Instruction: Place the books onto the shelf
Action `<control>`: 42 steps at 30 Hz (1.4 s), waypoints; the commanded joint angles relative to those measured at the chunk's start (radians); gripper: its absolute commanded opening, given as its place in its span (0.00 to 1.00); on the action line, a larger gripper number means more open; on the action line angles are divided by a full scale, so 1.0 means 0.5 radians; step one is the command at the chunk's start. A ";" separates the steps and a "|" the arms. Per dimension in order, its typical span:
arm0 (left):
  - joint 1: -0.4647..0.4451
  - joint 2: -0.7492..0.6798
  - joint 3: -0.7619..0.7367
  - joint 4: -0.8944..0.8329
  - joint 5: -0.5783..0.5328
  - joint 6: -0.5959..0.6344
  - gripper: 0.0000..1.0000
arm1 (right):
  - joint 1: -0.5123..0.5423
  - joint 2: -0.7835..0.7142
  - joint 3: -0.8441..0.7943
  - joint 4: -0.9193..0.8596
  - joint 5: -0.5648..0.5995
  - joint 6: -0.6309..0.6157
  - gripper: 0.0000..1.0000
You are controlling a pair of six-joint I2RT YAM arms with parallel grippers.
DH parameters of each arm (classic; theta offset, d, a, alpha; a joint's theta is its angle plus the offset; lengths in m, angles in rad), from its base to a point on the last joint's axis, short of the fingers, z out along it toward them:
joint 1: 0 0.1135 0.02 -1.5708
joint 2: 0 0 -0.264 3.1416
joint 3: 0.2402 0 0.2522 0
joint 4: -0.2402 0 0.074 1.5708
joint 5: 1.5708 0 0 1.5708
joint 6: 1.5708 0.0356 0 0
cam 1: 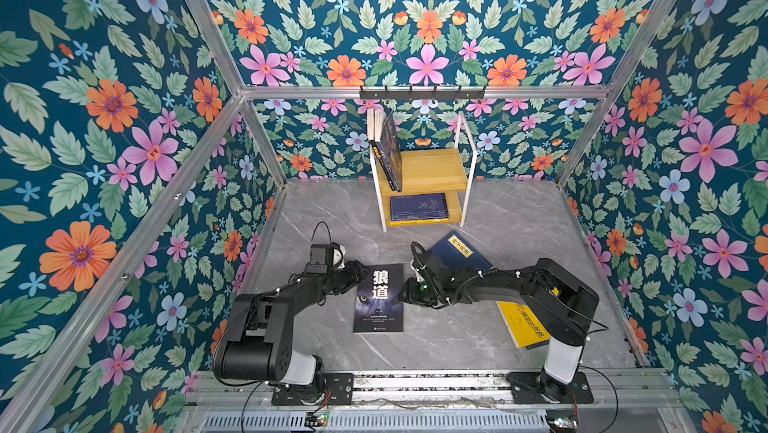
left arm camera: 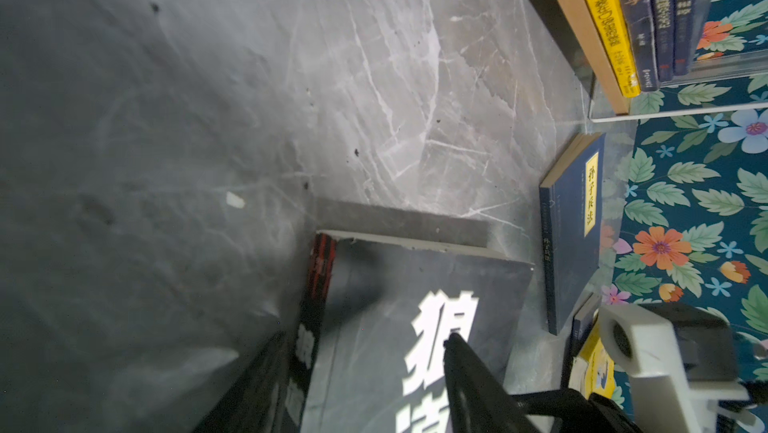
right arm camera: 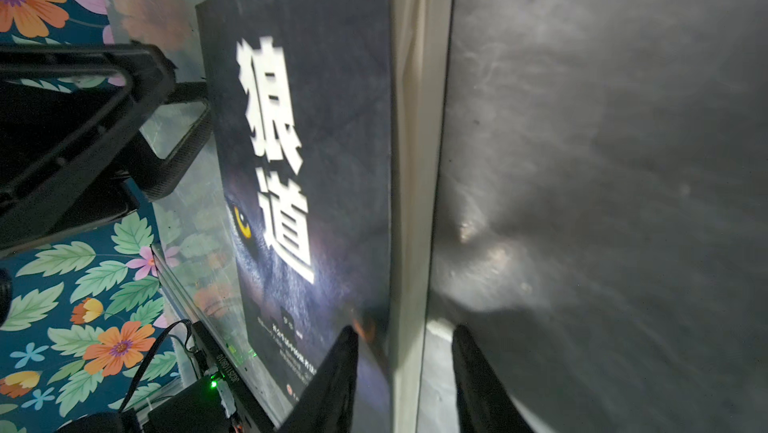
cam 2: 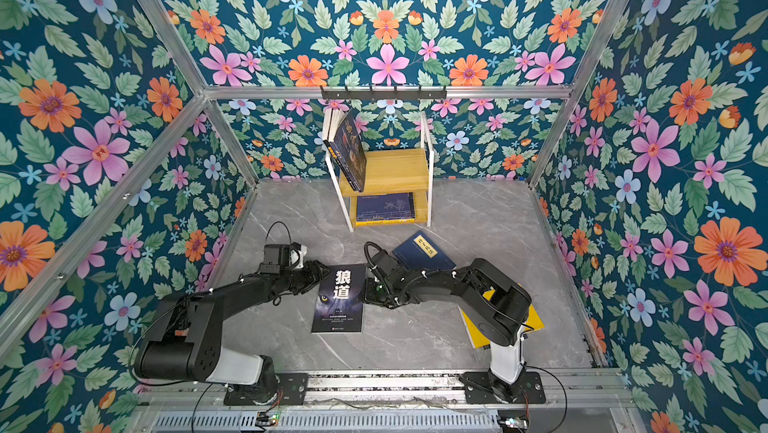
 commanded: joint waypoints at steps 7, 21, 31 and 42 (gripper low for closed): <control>-0.010 0.048 0.026 -0.131 -0.045 -0.004 0.60 | -0.010 0.063 0.057 0.140 -0.114 0.016 0.36; -0.013 0.007 0.011 -0.110 -0.037 -0.018 0.58 | -0.014 0.010 0.167 0.173 -0.165 -0.022 0.34; -0.016 0.018 0.042 -0.135 -0.031 0.002 0.57 | -0.060 0.080 0.171 0.276 -0.208 0.025 0.34; -0.011 -0.007 0.007 -0.095 -0.050 -0.033 0.57 | -0.072 0.110 0.157 0.350 -0.254 0.037 0.29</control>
